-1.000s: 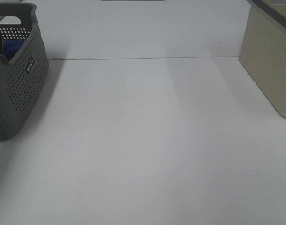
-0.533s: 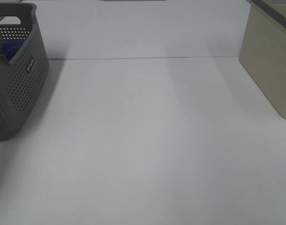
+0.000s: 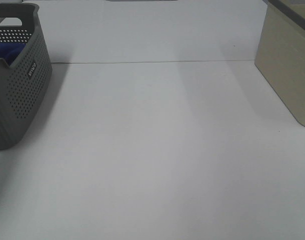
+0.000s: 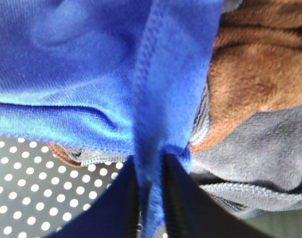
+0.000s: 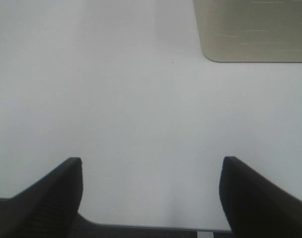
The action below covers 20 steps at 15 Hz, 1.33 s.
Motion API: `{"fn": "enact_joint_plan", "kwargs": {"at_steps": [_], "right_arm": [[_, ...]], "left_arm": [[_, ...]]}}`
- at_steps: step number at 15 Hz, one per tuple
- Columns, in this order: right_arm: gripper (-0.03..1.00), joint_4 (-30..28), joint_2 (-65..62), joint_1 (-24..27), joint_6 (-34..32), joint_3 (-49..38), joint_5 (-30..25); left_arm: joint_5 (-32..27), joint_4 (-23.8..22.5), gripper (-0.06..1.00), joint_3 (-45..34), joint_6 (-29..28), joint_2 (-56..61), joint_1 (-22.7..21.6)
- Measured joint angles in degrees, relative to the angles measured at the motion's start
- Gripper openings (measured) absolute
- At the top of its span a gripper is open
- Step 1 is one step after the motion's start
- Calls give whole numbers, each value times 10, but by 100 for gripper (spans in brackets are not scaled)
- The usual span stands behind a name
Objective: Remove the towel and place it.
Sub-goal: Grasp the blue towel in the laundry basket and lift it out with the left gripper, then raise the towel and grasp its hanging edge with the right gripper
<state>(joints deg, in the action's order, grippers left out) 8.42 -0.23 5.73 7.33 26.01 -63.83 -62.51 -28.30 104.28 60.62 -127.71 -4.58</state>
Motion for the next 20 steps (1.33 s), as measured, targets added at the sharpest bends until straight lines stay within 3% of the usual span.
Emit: {"fn": "enact_joint_plan", "kwargs": {"at_steps": [2, 6, 9, 14, 17, 20], "right_arm": [[75, 0, 0, 0, 0, 0, 0], [75, 0, 0, 0, 0, 0, 0], [75, 1, 0, 0, 0, 0, 0], [75, 1, 0, 0, 0, 0, 0], [75, 1, 0, 0, 0, 0, 0], [75, 1, 0, 0, 0, 0, 0]], "left_arm": [[-5, 0, 0, 0, 0, 0, 0], [-23, 7, 0, 3, -5, 31, 0], [-39, 26, 0, 9, -58, 111, 0], [-42, 89, 0, 9, -73, 241, 2], [-31, 124, 0, 9, -74, 323, 2], [32, 158, 0, 9, -99, 384, 2]]}}
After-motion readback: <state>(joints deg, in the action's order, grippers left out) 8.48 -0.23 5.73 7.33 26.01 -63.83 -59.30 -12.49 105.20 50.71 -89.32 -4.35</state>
